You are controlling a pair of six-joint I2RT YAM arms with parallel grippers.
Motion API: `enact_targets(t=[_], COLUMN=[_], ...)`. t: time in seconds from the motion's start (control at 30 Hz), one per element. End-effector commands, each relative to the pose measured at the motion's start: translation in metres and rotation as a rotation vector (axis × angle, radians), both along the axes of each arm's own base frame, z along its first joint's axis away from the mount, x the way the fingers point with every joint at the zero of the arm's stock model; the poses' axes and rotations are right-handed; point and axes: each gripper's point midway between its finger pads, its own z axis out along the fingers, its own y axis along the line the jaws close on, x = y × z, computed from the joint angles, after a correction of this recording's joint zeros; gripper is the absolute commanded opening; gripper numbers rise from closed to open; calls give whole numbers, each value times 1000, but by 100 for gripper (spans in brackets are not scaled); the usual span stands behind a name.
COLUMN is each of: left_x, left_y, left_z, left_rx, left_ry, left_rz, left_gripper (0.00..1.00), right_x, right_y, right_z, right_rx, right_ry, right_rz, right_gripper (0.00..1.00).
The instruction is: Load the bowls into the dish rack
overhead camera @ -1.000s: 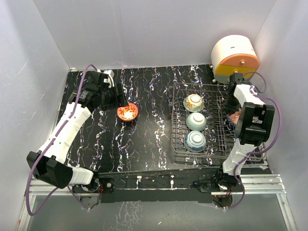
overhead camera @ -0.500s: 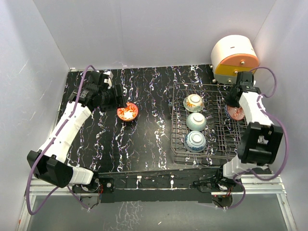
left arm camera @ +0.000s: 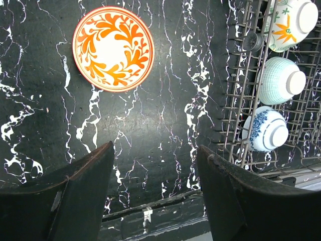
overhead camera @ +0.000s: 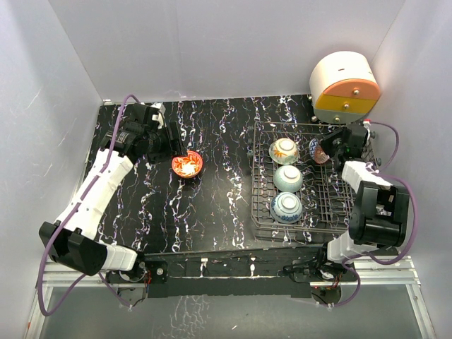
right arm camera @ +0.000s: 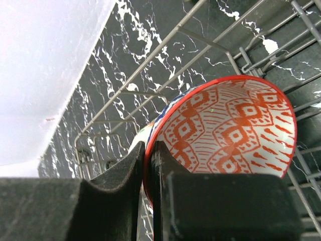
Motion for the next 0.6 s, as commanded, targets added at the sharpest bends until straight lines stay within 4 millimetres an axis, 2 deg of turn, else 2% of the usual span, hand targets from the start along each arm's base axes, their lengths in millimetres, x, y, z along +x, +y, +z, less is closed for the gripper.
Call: enact_targets(t=[0.0, 0.3, 0.43, 0.57], left_x=[-7, -14, -15, -16], left_y=[2, 4, 3, 4], left_z=[21, 15, 13, 10], left_rx=[-20, -15, -17, -12], left_ry=[-44, -29, -21, -13], left_rz=[-2, -5, -9, -8], left_gripper=[64, 64, 64, 64], right_x=[24, 10, 12, 16], right_y=[-12, -12, -15, -21], right_z=[75, 66, 69, 64], right_rx=[57, 182, 232, 248], right_ry=[-380, -522, -585, -599], right_rz=[-60, -101, -108, -115], right_gripper=[8, 8, 8, 8])
